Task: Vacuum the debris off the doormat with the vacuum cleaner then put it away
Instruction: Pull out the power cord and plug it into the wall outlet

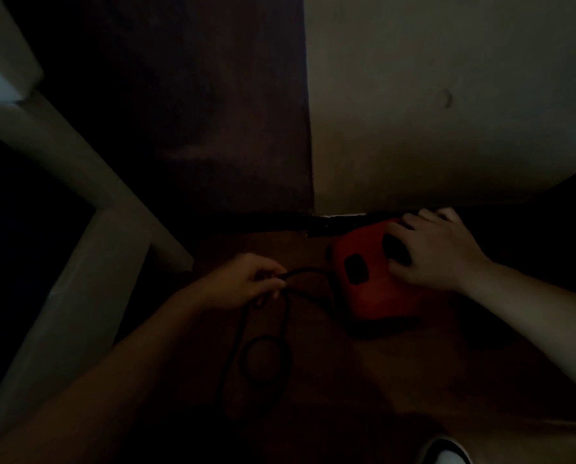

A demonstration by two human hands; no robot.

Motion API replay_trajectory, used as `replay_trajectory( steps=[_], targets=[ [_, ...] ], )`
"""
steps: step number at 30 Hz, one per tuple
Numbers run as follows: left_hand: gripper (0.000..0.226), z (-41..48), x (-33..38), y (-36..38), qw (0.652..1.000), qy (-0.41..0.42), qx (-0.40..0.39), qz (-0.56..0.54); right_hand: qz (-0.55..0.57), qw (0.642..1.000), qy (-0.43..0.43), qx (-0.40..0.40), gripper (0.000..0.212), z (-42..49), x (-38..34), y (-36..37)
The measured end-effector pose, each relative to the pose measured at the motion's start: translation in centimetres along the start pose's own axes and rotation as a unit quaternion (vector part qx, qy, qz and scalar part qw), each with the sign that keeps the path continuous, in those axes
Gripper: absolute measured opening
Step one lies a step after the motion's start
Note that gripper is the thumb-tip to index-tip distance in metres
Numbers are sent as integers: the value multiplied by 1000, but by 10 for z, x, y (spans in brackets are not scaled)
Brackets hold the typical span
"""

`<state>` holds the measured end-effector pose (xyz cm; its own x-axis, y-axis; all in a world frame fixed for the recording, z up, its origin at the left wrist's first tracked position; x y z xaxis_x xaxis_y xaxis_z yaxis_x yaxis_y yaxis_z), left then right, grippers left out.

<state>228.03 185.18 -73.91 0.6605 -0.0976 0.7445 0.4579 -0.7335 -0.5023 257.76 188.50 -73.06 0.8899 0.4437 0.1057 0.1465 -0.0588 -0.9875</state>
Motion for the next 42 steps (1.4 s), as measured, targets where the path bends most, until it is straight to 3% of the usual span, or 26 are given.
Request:
replay_trajectory(
  steps=[3, 7, 12, 18, 24, 27, 31, 33, 36, 38, 40, 42],
  targets=[
    [18, -12, -26, 6, 999, -21, -13, 20, -6, 1000, 3, 14, 66, 3, 0, 1],
    [45, -22, -64, 25, 999, -32, 28, 21, -21, 1000, 5, 2, 67, 4, 1, 4],
    [27, -18, -85, 57, 994, -24, 58, -90, -27, 999, 17, -15, 68, 5, 1, 4],
    [42, 7, -105, 69, 984, -55, 159, 56, -26, 999, 22, -17, 77, 5, 1, 4],
    [15, 29, -98, 60, 957, 9, 232, 172, -24, 999, 23, -15, 75, 5, 0, 4],
    [11, 50, -91, 48, 960, 33, 248, 128, -26, 1000, 16, -1, 72, 6, 1, 7],
    [19, 77, -93, 46, 980, 22, 193, -39, -22, 999, 5, 34, 65, 4, -2, 5],
    [19, 90, -104, 55, 984, 18, 168, -52, -18, 999, 1, 43, 64, 4, -1, 5],
    [29, 111, -117, 72, 988, -64, 98, -102, -19, 999, 1, 48, 63, 4, 0, 6],
    [49, 129, -122, 84, 984, -163, 27, -63, -26, 999, -1, 47, 61, 4, 0, 7],
    [59, 131, -139, 96, 989, -143, 18, -38, -25, 998, -1, 50, 58, 4, 1, 8],
    [55, 134, -135, 98, 991, -130, 27, -23, -20, 998, 0, 57, 57, 4, 2, 8]
  ],
)
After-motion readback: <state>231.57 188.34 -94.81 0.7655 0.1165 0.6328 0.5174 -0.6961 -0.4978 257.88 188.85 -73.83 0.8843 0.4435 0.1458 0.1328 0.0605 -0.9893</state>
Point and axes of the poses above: each hand's wrist, its own z-axis towards the middle knuckle, its own y-axis out of the palm, x = y × z, the point moved 5 cm from there along z, towards the middle knuckle, and after that the axes turned 13 degrees about -x, right-handed, at the moved point
